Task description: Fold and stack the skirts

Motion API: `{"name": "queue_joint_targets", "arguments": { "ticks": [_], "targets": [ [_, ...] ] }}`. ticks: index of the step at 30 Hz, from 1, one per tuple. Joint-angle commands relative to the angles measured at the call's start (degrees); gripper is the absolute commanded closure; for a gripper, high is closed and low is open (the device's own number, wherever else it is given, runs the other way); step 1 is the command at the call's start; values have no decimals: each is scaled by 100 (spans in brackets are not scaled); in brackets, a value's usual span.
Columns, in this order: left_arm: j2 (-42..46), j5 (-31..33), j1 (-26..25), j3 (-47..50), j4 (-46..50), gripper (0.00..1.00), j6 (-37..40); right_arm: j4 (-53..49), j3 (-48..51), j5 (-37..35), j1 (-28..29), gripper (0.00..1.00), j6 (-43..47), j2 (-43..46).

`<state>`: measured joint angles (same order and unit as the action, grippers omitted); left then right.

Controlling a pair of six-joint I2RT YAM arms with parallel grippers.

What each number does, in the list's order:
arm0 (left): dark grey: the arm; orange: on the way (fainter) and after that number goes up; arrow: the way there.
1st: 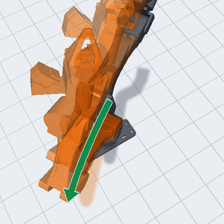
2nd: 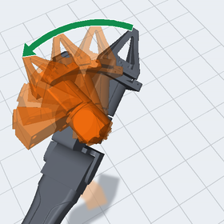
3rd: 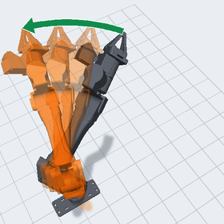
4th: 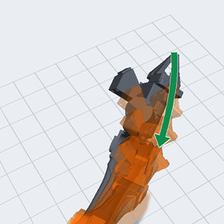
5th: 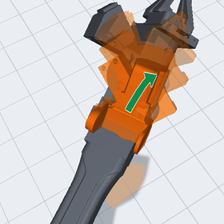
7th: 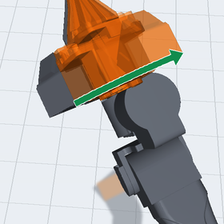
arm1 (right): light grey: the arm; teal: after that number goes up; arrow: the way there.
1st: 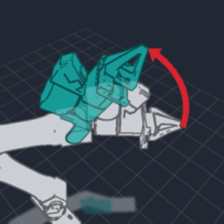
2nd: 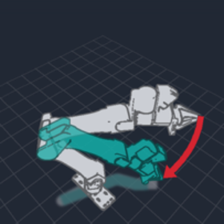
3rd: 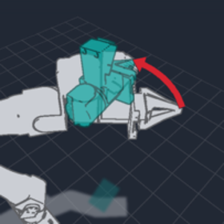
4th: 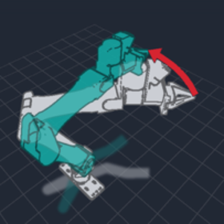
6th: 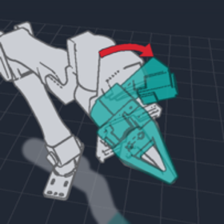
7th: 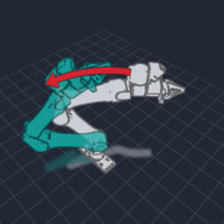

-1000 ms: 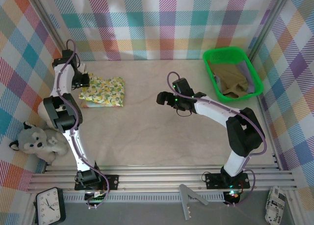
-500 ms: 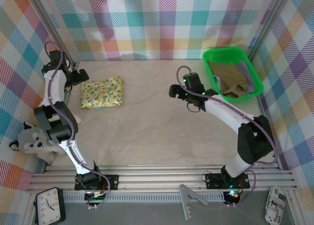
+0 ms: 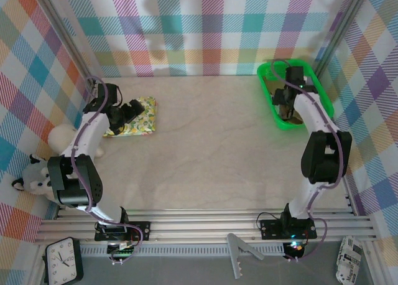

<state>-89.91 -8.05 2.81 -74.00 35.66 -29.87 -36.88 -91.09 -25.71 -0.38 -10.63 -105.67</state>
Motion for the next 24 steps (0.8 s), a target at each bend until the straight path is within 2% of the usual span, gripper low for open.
{"name": "queue_joint_targets", "arguments": {
  "ticks": [1,5,6,8,10,15,18,24],
  "targets": [
    [333,202,44,95,56,0,33,-1095,-602,-307,-361,1,90,-419],
    [385,97,44,206,-10,0,114,-1558,-961,334,-662,0,-162,-874],
    [379,58,44,210,-27,0,114,-1550,-978,522,-670,5,-150,-965],
    [360,-14,44,227,-71,0,95,-1589,-1062,696,-665,19,-167,-1131],
    [335,-100,44,215,-88,0,78,-1595,-1130,646,-659,39,-192,-1172],
    [360,-198,44,210,-97,0,121,-1112,-947,650,-655,84,-98,-650],
    [362,-259,36,243,-119,0,139,-944,-928,680,-656,100,-53,-298],
    [369,-434,27,324,-277,0,59,-311,-947,1648,-587,100,-238,525]
  ]
}}
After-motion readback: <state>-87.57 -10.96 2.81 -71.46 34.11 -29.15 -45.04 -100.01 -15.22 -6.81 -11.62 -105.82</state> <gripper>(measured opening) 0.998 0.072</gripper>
